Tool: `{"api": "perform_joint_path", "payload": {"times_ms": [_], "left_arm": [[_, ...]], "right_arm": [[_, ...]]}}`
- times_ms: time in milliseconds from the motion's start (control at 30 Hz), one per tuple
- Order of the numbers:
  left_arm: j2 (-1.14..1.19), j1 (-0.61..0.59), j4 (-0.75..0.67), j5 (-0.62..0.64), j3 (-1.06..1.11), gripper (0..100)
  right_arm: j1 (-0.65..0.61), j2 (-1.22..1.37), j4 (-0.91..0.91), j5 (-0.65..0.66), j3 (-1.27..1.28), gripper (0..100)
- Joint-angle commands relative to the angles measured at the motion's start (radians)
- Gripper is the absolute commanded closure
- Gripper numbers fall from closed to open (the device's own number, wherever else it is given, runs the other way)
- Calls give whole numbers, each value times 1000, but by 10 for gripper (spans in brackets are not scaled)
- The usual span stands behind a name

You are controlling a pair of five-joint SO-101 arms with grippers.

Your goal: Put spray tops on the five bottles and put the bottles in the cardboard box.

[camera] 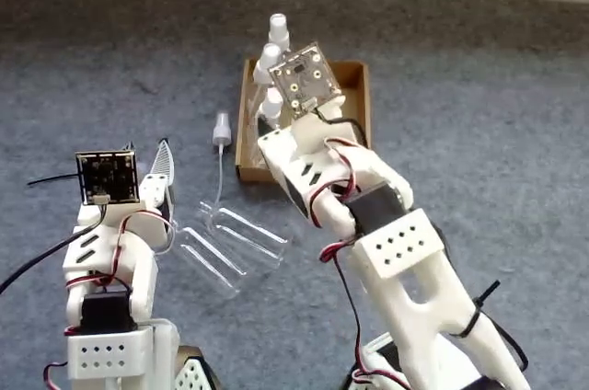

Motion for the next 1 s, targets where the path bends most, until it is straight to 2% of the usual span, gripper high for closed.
{"api": "perform_joint_path", "payload": {"times_ms": [0,133,267,333,500,633,733,900,967], "left_arm": [[-1,2,0,2,-33,853],[4,-119,132,3,-188,852],[94,-179,239,-17,-354,850],[213,-179,293,-58,-452,851],[573,-214,451,-69,-746,850],[809,-242,608,-158,-995,849],[918,-259,692,-175,-1089,849],[935,-283,707,-173,-1064,849],[926,-282,698,-172,-1043,849]], "right_arm": [[-7,-61,186,12,-64,776],[-50,-71,308,17,-64,774],[-139,-71,392,104,-64,774],[-211,-71,430,132,-64,774],[-343,-68,427,146,-54,774],[-348,-47,420,146,4,774],[-231,-44,450,144,12,774],[142,-41,472,144,15,774],[249,-31,472,144,18,774]]}}
